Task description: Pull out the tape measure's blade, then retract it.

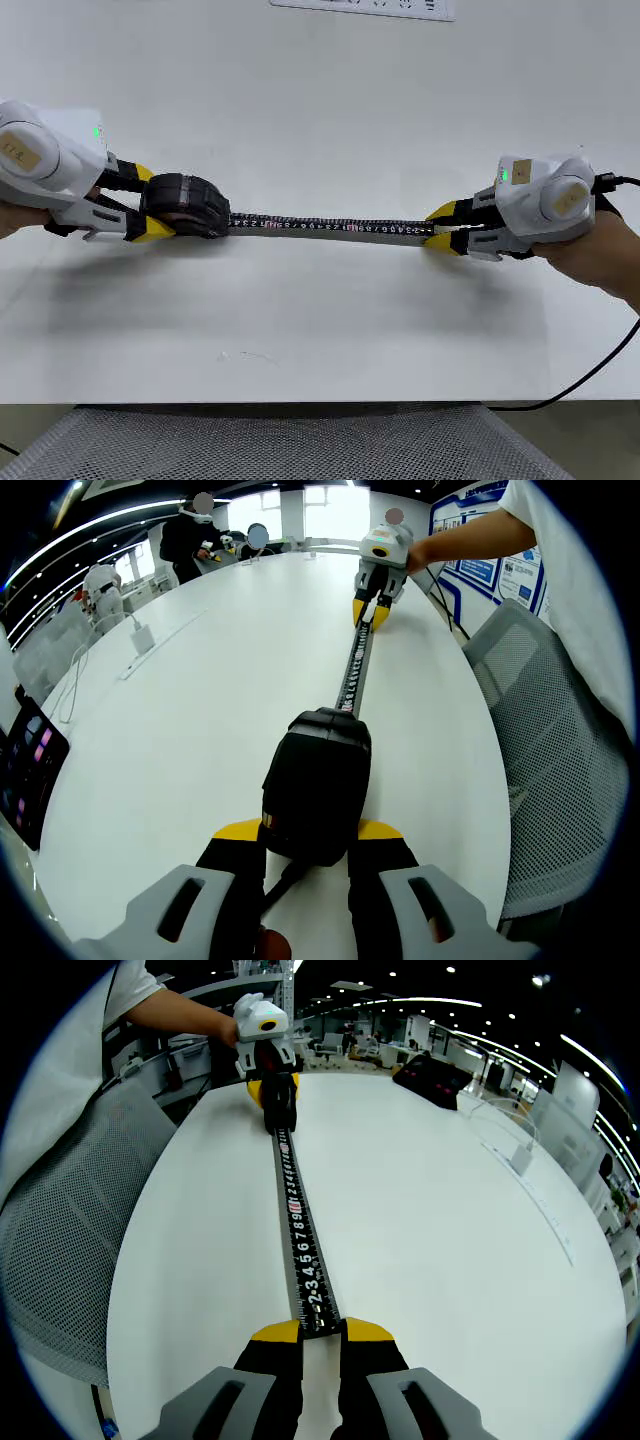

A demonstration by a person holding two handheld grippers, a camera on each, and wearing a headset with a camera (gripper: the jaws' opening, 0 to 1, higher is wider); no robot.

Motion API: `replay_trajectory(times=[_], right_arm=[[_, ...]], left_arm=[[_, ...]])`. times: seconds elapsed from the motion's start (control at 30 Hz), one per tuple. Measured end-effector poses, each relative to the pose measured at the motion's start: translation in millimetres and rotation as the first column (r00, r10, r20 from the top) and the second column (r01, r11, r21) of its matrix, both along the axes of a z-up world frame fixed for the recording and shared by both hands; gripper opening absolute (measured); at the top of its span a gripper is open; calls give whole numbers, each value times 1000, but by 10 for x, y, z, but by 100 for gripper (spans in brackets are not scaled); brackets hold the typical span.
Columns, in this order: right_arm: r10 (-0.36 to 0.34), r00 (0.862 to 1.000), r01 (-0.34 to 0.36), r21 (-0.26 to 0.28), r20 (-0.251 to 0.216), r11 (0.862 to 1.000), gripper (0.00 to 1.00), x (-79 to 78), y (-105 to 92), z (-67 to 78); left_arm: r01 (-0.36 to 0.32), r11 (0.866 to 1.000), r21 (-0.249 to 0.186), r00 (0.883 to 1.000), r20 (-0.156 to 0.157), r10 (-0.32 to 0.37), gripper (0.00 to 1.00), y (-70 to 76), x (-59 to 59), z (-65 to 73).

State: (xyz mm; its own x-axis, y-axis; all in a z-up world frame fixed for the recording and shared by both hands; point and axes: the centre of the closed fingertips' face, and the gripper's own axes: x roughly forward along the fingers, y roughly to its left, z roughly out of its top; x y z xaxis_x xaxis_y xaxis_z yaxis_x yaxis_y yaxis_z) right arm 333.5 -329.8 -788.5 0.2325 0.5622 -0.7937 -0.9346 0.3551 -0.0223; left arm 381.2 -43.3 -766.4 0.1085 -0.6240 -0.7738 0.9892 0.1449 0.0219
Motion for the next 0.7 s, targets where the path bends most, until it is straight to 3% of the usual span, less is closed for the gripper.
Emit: replay_trajectory(times=[0.7], right_arm=[[11, 1000, -11, -48, 2, 999, 12, -31, -1, -1]], left_arm=[[-42, 999, 25, 999, -17, 43, 28, 9, 6, 0]])
